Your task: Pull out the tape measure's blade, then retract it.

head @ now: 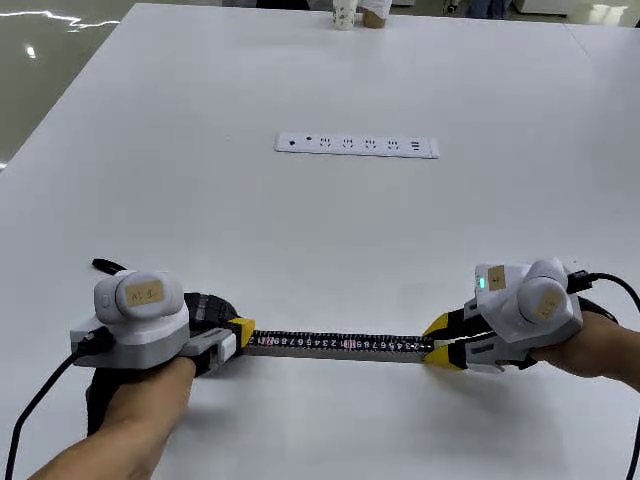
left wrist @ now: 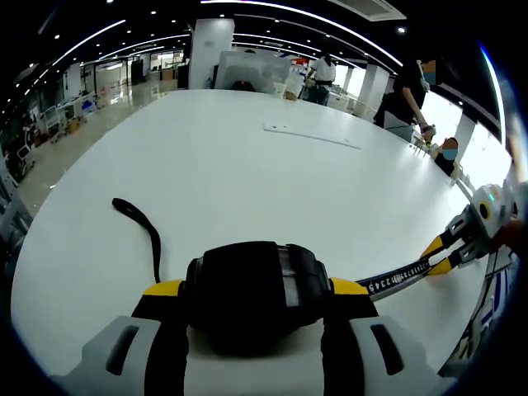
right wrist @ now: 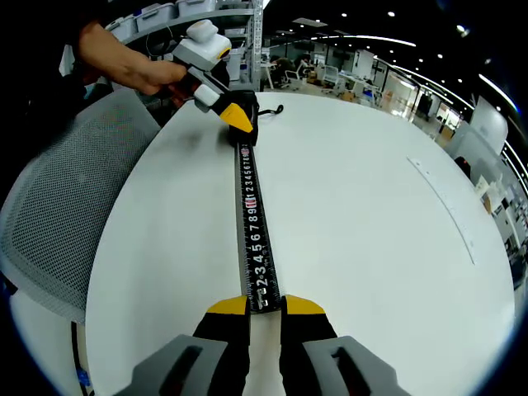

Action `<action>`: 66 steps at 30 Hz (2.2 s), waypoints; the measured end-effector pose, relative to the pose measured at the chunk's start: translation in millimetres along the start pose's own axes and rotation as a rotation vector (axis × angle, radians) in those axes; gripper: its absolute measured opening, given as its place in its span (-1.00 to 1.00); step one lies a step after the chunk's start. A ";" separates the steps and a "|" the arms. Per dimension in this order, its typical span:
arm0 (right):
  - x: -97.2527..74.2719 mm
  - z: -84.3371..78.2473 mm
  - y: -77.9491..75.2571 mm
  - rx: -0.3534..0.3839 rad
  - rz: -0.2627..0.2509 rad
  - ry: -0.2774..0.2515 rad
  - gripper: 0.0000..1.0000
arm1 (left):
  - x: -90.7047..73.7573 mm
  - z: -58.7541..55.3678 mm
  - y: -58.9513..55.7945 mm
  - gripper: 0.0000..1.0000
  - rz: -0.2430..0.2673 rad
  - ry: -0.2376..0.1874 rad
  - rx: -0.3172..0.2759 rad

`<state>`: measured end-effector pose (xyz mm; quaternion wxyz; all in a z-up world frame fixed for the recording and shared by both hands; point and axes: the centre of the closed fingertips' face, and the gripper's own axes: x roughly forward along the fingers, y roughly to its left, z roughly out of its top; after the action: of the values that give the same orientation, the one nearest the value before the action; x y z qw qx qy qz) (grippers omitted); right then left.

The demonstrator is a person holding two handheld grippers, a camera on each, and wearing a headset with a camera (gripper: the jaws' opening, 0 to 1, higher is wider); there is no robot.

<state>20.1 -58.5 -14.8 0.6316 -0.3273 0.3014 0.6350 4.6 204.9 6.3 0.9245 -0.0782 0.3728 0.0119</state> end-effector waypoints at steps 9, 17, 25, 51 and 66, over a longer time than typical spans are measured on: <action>0.4 0.9 -0.2 -0.002 -0.001 0.001 -0.81 | 0.5 -0.9 0.2 0.20 -0.006 0.004 0.001; 0.4 2.4 0.6 -0.003 -0.001 0.001 -0.81 | -0.5 -1.1 -0.6 0.20 -0.008 0.005 0.001; 2.3 3.9 1.8 -0.006 0.005 -0.001 -0.81 | -1.9 -1.2 -2.0 0.21 -0.011 0.007 0.002; 15.3 20.8 4.7 -0.020 0.020 -0.012 -0.80 | -0.4 -1.1 -1.4 0.21 -0.015 0.014 -0.002; 24.5 34.1 7.0 -0.022 0.024 -0.023 -0.80 | -0.2 -1.4 -0.7 0.21 -0.019 0.017 -0.004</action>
<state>12.2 -16.7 -13.9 0.6236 -0.3233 0.2908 0.6496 3.5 204.0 5.6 0.9212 -0.0839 0.3799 0.0032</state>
